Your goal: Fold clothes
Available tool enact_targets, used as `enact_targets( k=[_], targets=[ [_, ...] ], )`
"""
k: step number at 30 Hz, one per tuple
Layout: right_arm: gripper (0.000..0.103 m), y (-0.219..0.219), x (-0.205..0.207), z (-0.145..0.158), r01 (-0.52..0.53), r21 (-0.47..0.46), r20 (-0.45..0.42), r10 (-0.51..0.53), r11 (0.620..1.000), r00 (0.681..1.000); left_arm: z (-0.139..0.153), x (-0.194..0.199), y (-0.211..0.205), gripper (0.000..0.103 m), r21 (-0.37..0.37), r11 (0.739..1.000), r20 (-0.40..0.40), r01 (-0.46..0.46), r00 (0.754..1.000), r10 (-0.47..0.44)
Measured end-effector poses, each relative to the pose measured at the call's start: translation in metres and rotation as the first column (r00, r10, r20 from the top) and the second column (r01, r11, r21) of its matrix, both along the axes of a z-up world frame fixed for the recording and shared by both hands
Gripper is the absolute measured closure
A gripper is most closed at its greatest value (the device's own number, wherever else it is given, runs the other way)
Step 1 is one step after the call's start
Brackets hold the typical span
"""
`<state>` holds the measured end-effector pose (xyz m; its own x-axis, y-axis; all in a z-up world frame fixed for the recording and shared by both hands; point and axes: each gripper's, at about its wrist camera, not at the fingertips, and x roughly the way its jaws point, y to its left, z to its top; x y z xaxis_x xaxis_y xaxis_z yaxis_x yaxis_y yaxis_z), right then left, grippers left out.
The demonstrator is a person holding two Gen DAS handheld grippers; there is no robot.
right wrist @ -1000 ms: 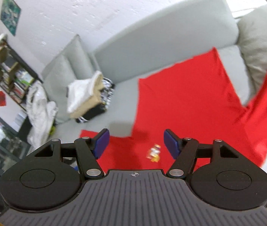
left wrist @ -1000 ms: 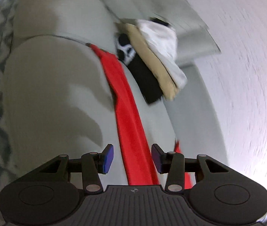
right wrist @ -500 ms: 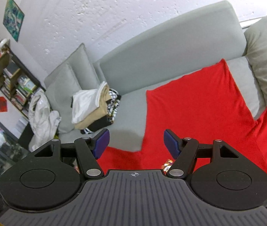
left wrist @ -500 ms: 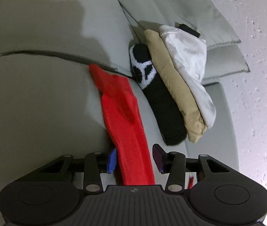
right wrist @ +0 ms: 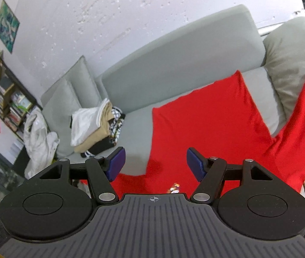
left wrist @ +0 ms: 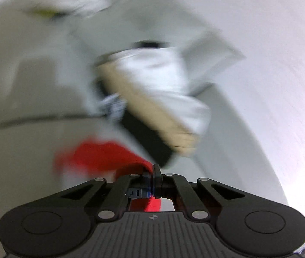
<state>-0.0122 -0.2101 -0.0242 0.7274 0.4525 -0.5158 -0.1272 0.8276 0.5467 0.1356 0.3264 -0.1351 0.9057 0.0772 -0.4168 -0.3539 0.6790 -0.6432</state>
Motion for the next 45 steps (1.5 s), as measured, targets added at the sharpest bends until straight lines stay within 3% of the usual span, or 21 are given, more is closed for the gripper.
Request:
enact_targets(
  k=[3,7,9,12,17,18,19,20,21,23,24,26,27,29,32,35,39,40,41,44,45],
  targets=[
    [0.034,-0.015,-0.003,-0.006,0.024,0.015,-0.017,-0.024,1.000,1.000,0.047,-0.017,-0.059,0.103,0.160,0.981,0.081,0.113,0.989,-0.127],
    [0.034,-0.036,-0.010,-0.015,0.065,0.039,-0.040,-0.063,0.997,0.997,0.092,-0.044,-0.148,0.103,0.322,0.924,0.129,0.206,0.957,-0.258],
    [0.034,-0.051,-0.015,-0.022,0.096,0.037,-0.053,-0.094,0.995,0.994,0.104,-0.058,-0.200,0.103,0.412,0.875,0.122,0.252,0.937,-0.327],
    [0.034,-0.077,-0.021,-0.032,0.148,0.047,-0.082,-0.144,0.988,0.986,0.108,-0.073,-0.279,0.103,0.558,0.774,0.080,0.301,0.908,-0.411],
    [0.034,-0.120,-0.029,-0.050,0.227,0.074,-0.117,-0.218,0.971,0.969,0.077,-0.069,-0.390,0.103,0.619,0.647,-0.047,0.446,0.843,-0.536],
    [0.034,-0.128,-0.031,-0.054,0.243,0.071,-0.125,-0.233,0.968,0.965,0.066,-0.068,-0.412,0.102,0.631,0.604,-0.093,0.487,0.821,-0.564],
    [0.034,-0.134,-0.032,-0.057,0.254,0.067,-0.132,-0.244,0.965,0.961,0.052,-0.065,-0.432,0.087,0.646,0.545,-0.168,0.534,0.796,-0.581],
    [0.034,-0.140,-0.033,-0.060,0.263,0.065,-0.139,-0.252,0.963,0.958,0.033,-0.062,-0.453,0.078,0.640,0.458,-0.300,0.617,0.750,-0.590],
    [0.034,-0.146,-0.034,-0.065,0.269,0.062,-0.151,-0.257,0.961,0.954,0.015,-0.058,-0.474,0.057,0.617,0.368,-0.428,0.695,0.689,-0.584],
    [0.033,-0.154,-0.035,-0.074,0.267,0.058,-0.186,-0.252,0.962,0.950,-0.024,-0.063,-0.499,0.051,0.557,0.213,-0.643,0.803,0.579,-0.501],
    [0.033,-0.157,-0.035,-0.079,0.264,0.056,-0.207,-0.248,0.963,0.946,-0.035,-0.070,-0.504,0.050,0.556,0.156,-0.683,0.817,0.555,-0.474],
    [0.033,-0.160,-0.034,-0.088,0.254,0.039,-0.249,-0.237,0.966,0.939,-0.035,-0.091,-0.504,0.046,0.626,0.065,-0.667,0.777,0.577,-0.472],
    [0.033,-0.160,-0.033,-0.092,0.251,0.028,-0.260,-0.235,0.968,0.936,-0.032,-0.100,-0.502,0.035,0.654,0.020,-0.658,0.756,0.582,-0.477],
    [0.033,-0.157,-0.031,-0.098,0.241,0.014,-0.269,-0.229,0.970,0.936,-0.016,-0.112,-0.486,0.032,0.651,0.038,-0.635,0.758,0.571,-0.520],
    [0.033,-0.144,-0.018,-0.099,0.196,0.007,-0.248,-0.189,0.980,0.950,0.011,-0.124,-0.448,0.028,0.607,0.151,-0.579,0.780,0.564,-0.589],
    [0.033,-0.118,-0.001,-0.095,0.108,-0.037,-0.194,-0.113,0.993,0.974,0.024,-0.117,-0.404,0.029,0.551,0.321,-0.523,0.770,0.618,-0.586],
    [0.035,-0.063,0.035,-0.101,-0.083,-0.169,-0.119,0.063,0.982,0.991,-0.001,-0.078,-0.339,0.086,0.431,0.619,-0.519,0.656,0.742,-0.425],
    [0.036,-0.047,0.047,-0.106,-0.119,-0.209,-0.114,0.097,0.971,0.989,-0.009,-0.068,-0.324,0.094,0.400,0.661,-0.520,0.635,0.751,-0.407],
    [0.036,-0.032,0.058,-0.110,-0.154,-0.249,-0.110,0.130,0.956,0.985,-0.017,-0.060,-0.314,0.094,0.381,0.678,-0.532,0.628,0.749,-0.395],
    [0.036,0.011,0.090,-0.130,-0.242,-0.385,-0.137,0.204,0.891,0.969,-0.039,-0.045,-0.296,0.093,0.328,0.681,-0.584,0.655,0.707,-0.398],
    [0.036,0.022,0.099,-0.138,-0.263,-0.430,-0.162,0.213,0.864,0.964,-0.039,-0.042,-0.291,0.091,0.311,0.696,-0.575,0.647,0.712,-0.404]
  ],
)
